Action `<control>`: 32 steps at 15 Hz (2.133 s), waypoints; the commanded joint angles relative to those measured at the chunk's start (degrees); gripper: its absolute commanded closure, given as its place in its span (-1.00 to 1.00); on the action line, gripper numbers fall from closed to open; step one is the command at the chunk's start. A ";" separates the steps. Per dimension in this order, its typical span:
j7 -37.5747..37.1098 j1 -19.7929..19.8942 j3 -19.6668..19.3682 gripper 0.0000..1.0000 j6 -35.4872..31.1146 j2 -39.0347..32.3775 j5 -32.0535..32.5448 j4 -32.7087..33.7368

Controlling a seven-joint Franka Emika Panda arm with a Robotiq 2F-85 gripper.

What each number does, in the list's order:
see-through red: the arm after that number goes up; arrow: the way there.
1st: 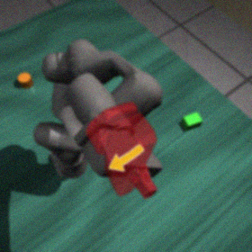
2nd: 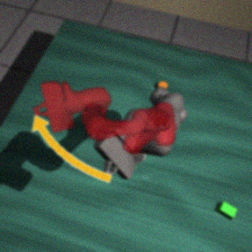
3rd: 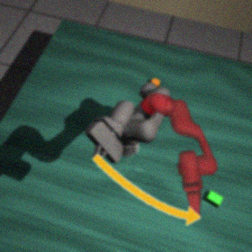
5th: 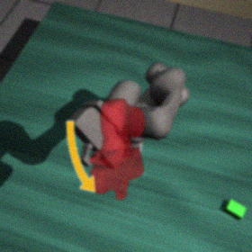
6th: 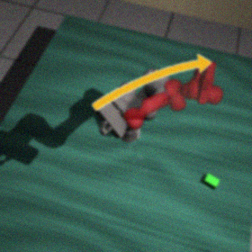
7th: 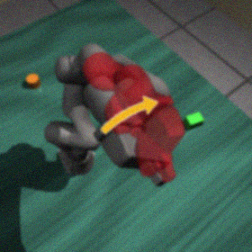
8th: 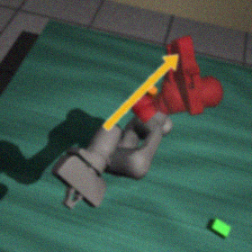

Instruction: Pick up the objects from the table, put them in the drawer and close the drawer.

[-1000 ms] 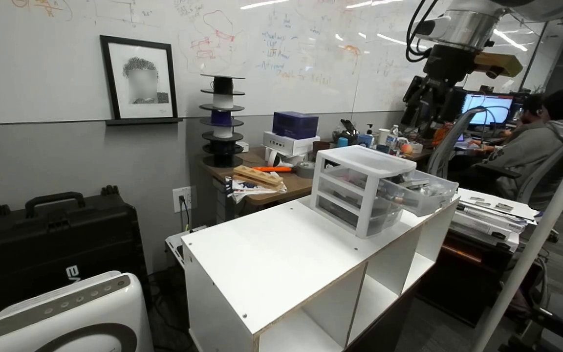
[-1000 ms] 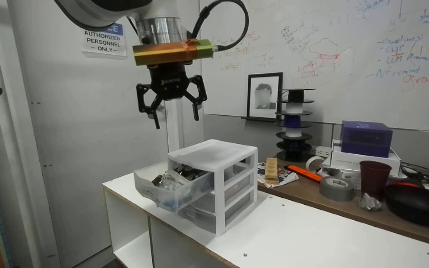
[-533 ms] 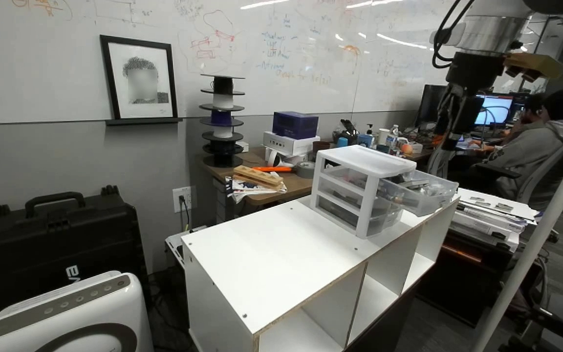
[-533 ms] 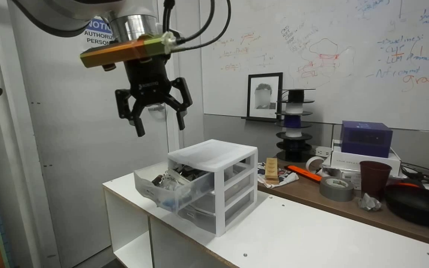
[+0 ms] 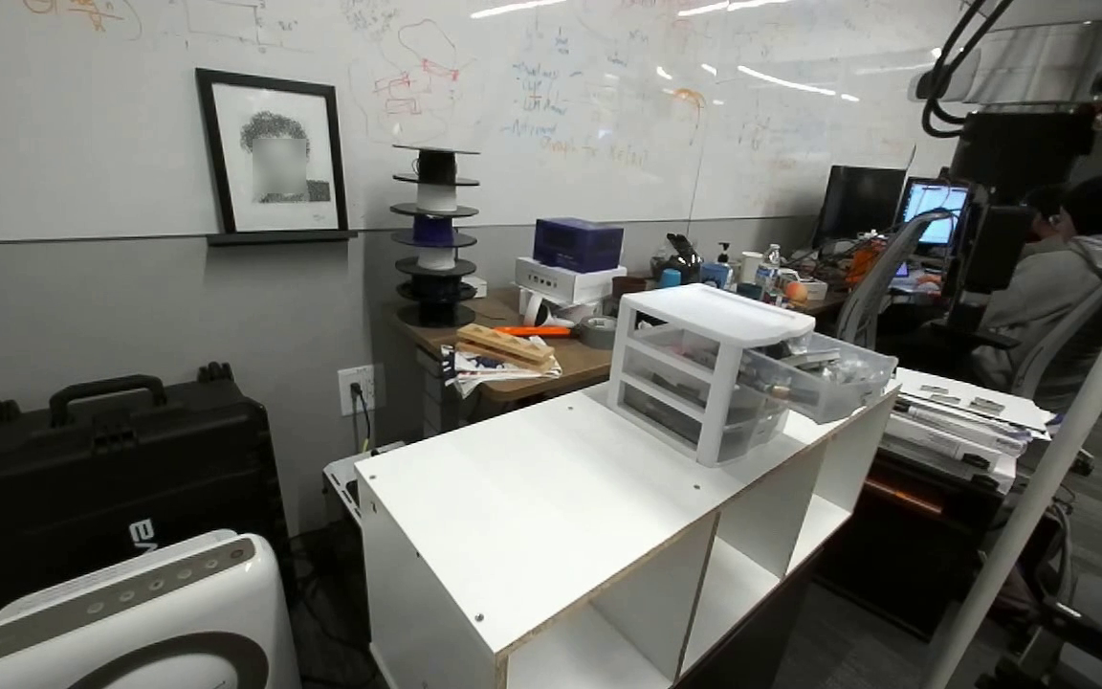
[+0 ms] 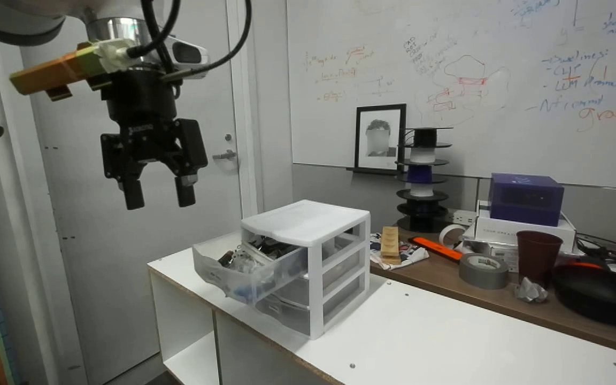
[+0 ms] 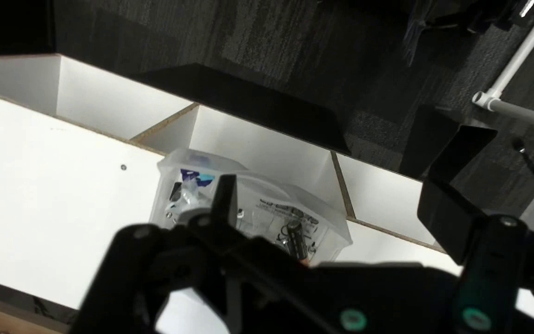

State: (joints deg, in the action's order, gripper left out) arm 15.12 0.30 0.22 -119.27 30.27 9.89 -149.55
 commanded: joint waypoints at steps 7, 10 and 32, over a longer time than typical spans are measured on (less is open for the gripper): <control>-13.58 1.80 0.37 -1.00 -0.24 1.71 1.15 -6.86; -15.10 2.75 -0.06 -0.81 -2.64 -2.69 1.46 -6.43; -23.33 4.73 -2.31 0.81 -23.89 -33.36 8.13 13.63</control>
State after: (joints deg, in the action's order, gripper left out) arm -4.10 5.34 -1.49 -140.48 1.81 14.62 -141.26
